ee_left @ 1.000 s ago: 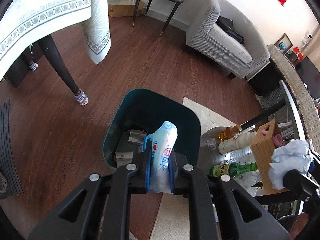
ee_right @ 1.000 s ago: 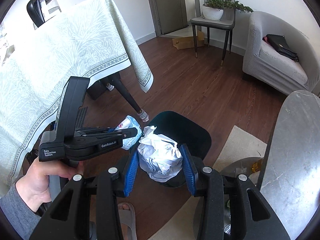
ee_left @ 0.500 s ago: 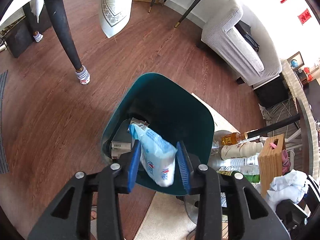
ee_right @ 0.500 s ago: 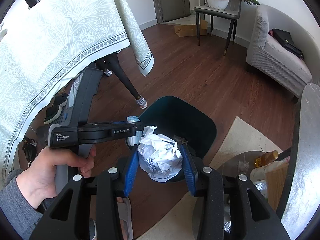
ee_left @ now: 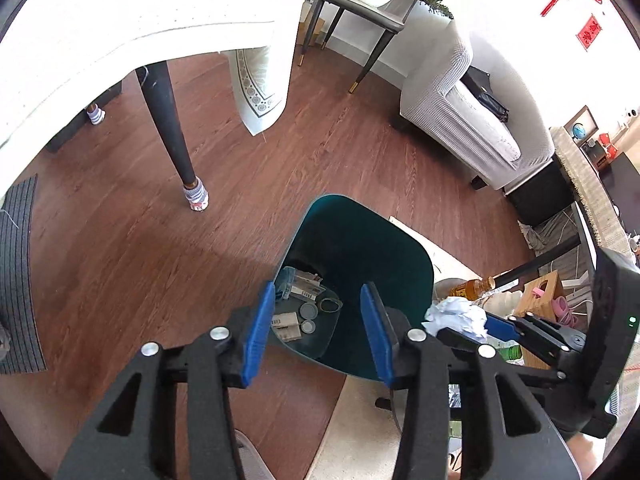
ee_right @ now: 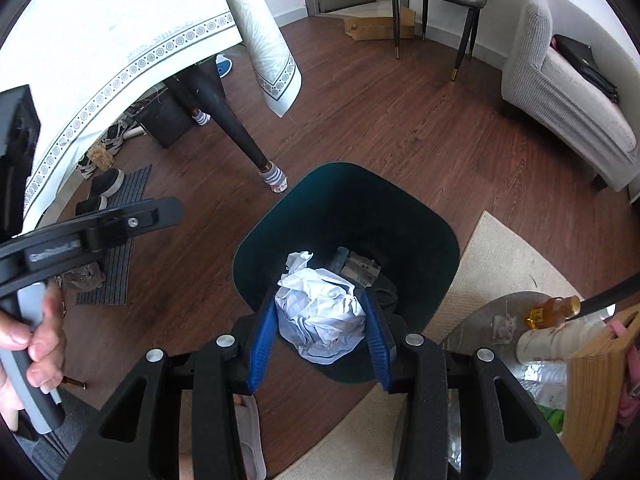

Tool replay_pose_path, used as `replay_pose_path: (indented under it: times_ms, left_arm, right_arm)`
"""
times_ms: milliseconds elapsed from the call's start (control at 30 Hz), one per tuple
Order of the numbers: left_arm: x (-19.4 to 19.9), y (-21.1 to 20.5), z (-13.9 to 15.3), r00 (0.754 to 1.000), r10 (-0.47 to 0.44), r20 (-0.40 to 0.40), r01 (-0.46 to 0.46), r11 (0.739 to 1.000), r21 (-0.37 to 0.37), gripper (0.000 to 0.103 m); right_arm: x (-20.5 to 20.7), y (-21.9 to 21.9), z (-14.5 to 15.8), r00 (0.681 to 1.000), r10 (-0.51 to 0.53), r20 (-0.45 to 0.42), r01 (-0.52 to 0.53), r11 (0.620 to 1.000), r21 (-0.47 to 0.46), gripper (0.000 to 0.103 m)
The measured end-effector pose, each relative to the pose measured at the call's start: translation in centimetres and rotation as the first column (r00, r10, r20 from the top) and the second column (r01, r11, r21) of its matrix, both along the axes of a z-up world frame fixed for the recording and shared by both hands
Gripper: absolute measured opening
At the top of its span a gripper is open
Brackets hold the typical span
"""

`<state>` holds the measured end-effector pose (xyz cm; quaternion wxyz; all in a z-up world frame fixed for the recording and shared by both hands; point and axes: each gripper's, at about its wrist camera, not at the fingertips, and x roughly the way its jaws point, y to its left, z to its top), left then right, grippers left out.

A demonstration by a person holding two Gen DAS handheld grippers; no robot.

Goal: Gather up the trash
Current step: 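Open the right tool to drop the paper ball into the bin, then move both open tools back over the table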

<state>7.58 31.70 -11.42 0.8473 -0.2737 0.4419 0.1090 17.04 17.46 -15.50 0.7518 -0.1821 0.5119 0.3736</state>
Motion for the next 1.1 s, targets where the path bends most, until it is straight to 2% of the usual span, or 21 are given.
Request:
replay_pose_path:
  times_ms: [67,233,433,567,633,900,1100]
  left_arm:
    - [-0.4,-0.1,1.0,1.000,-0.010,0.021,0.010,1.000,0.027,0.043]
    - [-1.4,-0.4,3.6,0.996,-0.023,0.090,0.018,0.998,0.062,0.027]
    - [-2.6,-1.1,6.7,0.985,-0.050,0.164,0.033,0.994,0.104,0.017]
    - [-2.9,-1.7,8.5,0.977,-0.070,0.200,0.044,0.990,0.133,0.016]
    - [-2.8,-2.0,9.3,0.972,-0.081,0.219,0.050,0.988,0.144,0.016]
    - [-3.3,-2.1,11.4,0.961,-0.084,0.264,0.043,0.987,0.157,0.016]
    - [-3.4,-2.5,12.9,0.951,-0.082,0.297,0.035,0.987,0.159,0.016]
  right_arm:
    - [0.2,0.6,-1.0,1.000,-0.005,-0.008,0.005,1.000,-0.018,0.042]
    - [1.1,1.9,-3.2,0.999,-0.015,-0.031,0.013,0.998,-0.066,0.043]
    - [2.0,3.5,-5.7,1.000,-0.003,-0.024,-0.001,0.990,-0.144,0.043]
    - [2.4,3.8,-7.0,1.000,-0.021,-0.020,0.017,0.982,-0.187,0.047]
    - [2.4,3.7,-7.4,0.999,-0.030,-0.019,0.026,0.981,-0.191,0.056]
    - [1.5,2.6,-7.6,1.000,-0.023,-0.017,0.019,0.981,-0.191,0.057]
    - [-0.2,1.7,-5.3,1.000,0.018,0.008,-0.016,0.989,-0.148,0.057]
